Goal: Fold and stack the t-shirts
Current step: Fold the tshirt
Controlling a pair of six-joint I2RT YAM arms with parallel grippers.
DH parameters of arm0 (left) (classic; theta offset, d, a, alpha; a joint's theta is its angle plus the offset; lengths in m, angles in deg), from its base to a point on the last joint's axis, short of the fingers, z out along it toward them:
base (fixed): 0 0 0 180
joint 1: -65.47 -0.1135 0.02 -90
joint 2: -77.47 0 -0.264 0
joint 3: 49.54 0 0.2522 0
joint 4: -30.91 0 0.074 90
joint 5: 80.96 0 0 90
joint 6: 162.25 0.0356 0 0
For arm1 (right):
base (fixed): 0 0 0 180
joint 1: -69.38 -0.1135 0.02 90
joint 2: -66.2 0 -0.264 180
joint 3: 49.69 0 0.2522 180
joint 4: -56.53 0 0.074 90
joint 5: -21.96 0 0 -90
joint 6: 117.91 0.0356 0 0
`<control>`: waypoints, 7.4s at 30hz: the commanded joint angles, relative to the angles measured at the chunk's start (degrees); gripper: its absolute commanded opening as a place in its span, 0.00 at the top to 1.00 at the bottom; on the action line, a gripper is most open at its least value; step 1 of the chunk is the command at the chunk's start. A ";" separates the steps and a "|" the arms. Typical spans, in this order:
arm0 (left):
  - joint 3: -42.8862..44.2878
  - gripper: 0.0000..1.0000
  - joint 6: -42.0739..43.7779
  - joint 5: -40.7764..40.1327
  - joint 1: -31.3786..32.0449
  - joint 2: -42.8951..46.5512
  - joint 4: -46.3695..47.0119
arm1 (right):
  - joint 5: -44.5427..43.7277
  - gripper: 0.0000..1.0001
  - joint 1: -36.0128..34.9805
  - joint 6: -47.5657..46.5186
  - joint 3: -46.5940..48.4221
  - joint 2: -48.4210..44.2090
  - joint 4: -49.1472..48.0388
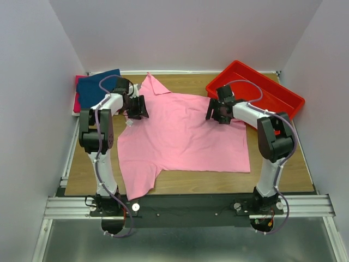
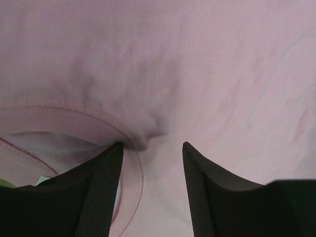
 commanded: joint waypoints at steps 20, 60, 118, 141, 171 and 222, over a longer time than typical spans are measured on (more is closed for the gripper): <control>0.92 0.41 2.19 -3.22 0.07 11.59 -2.06 | 9.39 0.19 0.97 -5.07 7.95 -3.91 4.07; 0.01 0.40 5.88 -7.89 -1.78 -1.05 -2.15 | 4.39 0.18 -2.81 1.98 7.48 6.88 6.01; -43.05 0.63 -22.86 -27.57 -11.44 40.61 -3.56 | 15.90 0.18 -2.64 -2.77 5.83 -5.33 7.59; -42.26 0.90 -20.93 -26.96 -5.38 30.33 -2.51 | 11.16 0.18 -2.64 0.38 0.83 -13.67 7.68; -37.42 1.00 -8.09 -18.08 -8.28 39.64 -6.63 | -8.53 0.42 8.96 9.54 -30.56 -32.58 10.31; -36.36 1.00 -13.01 -18.69 -11.00 58.44 -20.17 | 5.71 1.00 9.84 4.34 -25.37 -31.69 34.74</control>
